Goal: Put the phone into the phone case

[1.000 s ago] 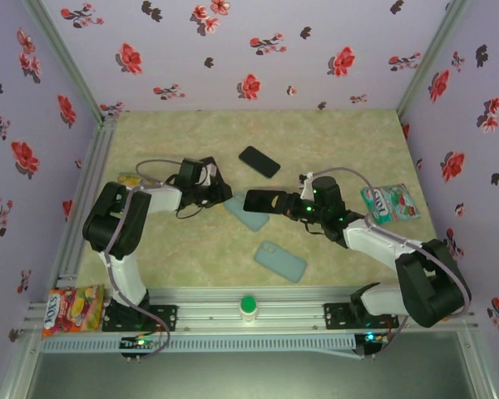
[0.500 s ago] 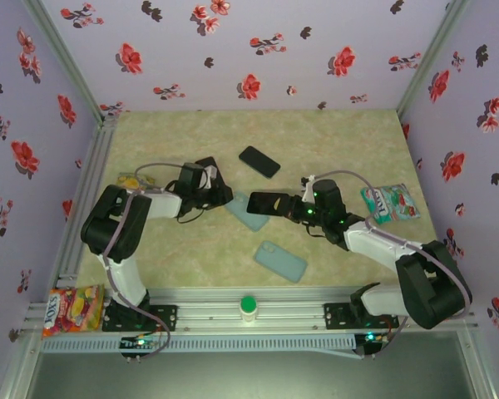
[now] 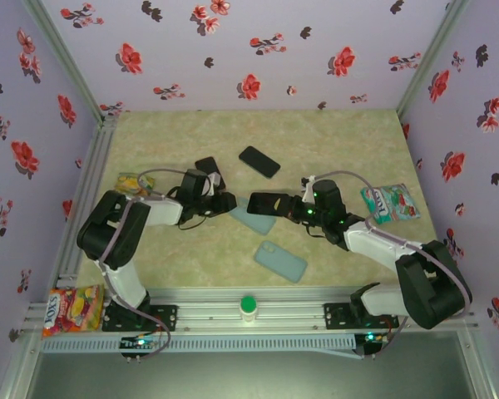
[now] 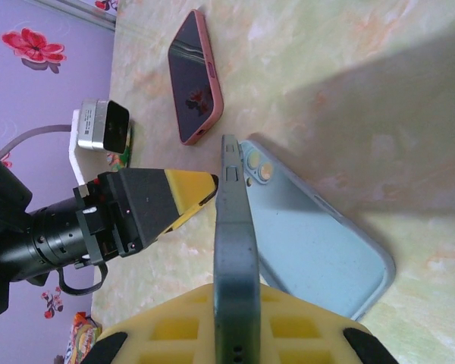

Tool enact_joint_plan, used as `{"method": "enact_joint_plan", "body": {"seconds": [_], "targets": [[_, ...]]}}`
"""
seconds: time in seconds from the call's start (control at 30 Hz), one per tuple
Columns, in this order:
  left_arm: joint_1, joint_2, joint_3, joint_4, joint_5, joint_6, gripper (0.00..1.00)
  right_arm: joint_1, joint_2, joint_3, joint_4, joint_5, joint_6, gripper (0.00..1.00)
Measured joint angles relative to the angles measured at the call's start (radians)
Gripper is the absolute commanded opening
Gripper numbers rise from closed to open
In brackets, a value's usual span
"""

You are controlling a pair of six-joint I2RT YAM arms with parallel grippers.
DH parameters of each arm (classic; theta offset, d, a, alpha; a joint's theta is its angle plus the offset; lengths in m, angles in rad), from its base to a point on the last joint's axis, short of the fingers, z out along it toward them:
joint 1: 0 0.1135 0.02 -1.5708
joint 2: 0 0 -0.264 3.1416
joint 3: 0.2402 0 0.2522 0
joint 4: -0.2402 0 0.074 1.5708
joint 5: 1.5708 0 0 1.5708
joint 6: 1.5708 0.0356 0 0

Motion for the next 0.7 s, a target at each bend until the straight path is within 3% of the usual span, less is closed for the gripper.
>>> {"method": "enact_joint_plan", "body": {"seconds": [0.23,0.7], "targets": [[0.000,-0.031,-0.015,-0.006,0.001,-0.006,0.44,0.054,0.031,-0.018,0.027,0.037,0.051,0.00],[0.044,-0.036,-0.023,0.007,0.000,-0.002,0.44,0.240,0.033,-0.050,0.090,0.299,0.217,0.00]]}}
